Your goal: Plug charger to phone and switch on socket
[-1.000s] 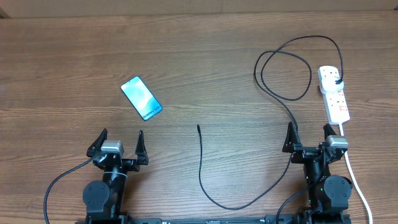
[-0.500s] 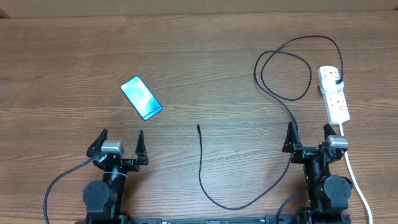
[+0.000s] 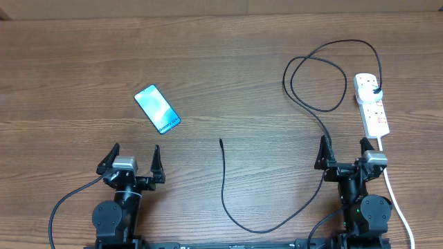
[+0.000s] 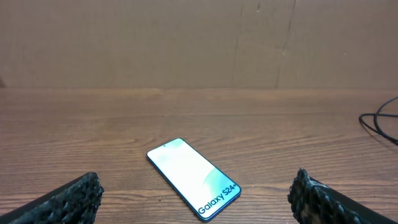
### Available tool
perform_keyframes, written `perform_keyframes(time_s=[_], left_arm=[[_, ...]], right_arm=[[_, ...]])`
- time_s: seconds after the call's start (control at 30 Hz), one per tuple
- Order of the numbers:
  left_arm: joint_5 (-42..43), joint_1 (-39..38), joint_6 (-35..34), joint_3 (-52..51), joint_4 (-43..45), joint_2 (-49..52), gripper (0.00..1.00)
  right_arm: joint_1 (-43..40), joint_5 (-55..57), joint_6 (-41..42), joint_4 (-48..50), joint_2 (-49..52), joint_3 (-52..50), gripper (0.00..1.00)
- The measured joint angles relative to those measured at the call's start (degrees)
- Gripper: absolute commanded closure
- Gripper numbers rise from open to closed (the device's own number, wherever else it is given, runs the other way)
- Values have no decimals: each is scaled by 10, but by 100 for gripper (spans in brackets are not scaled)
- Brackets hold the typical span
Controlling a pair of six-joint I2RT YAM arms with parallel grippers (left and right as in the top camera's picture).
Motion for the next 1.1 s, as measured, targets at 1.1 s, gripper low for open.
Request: perform_keyframes(time_s=[1.1], left_arm=[[3, 0, 2, 552, -286, 601, 0]], right_arm=[[0, 0, 0, 0, 0, 0, 0]])
